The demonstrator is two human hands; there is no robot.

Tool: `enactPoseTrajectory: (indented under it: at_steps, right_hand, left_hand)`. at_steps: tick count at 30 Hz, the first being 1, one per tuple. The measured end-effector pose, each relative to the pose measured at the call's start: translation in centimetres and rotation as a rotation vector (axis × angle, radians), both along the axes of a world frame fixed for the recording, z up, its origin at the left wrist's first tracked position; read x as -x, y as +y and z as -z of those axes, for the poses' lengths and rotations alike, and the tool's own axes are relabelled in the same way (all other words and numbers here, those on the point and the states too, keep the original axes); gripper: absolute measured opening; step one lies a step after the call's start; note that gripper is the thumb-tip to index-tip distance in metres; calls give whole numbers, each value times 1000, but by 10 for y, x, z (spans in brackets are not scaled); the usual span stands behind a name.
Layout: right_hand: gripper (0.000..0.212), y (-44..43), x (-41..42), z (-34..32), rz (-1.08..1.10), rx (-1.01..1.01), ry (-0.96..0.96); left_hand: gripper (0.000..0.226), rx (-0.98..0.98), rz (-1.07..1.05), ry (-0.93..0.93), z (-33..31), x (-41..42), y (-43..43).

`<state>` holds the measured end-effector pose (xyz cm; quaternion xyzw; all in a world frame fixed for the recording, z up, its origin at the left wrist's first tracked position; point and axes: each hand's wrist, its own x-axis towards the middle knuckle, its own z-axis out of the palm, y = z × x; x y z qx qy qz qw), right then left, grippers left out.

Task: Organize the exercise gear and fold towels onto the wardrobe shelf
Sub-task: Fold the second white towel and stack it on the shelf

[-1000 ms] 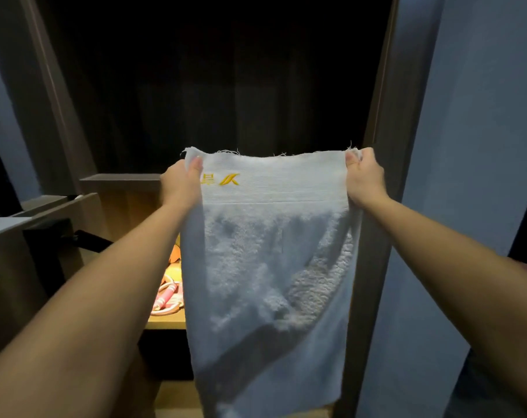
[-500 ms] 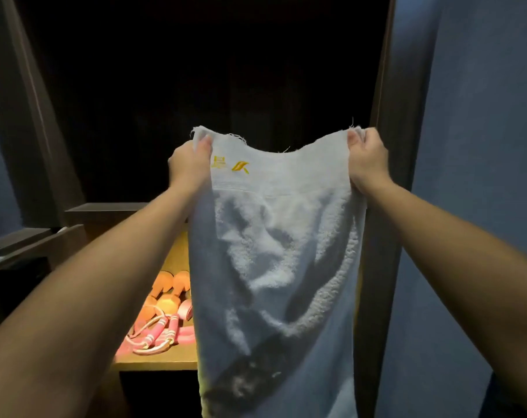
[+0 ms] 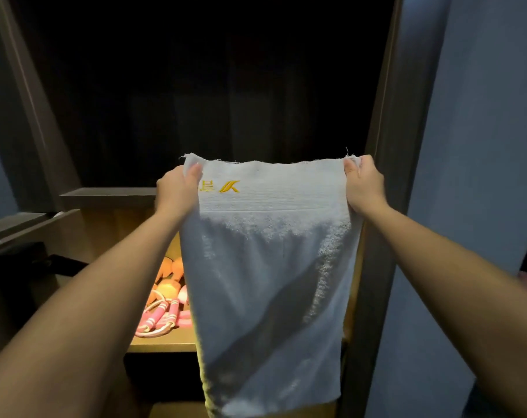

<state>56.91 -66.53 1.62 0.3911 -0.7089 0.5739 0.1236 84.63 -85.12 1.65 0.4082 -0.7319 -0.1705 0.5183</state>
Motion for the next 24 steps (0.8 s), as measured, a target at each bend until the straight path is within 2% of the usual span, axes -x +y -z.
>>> enactPoseTrajectory:
  at_steps: [6,13,16,19,24]
  right_hand:
    - [23,36,-24,33,-71,-9,-45]
    - [24,115,-72,114,-125,-112,-122]
    - [23,153,-93,143,-183,-120,-156]
    - [17,188,-117,165,-248,-97,-225]
    - [18,244,-158,180,-294,9,-355]
  left_hand:
    - [36,-48,148,56,35,-36,38]
    - [48,-268,314,110,112,-102,126]
    - [43,-317,365,119,143,-135,159]
    - [33,-355,407,108,165,-161,187]
    - [33,-392,440,180,180,-197,231]
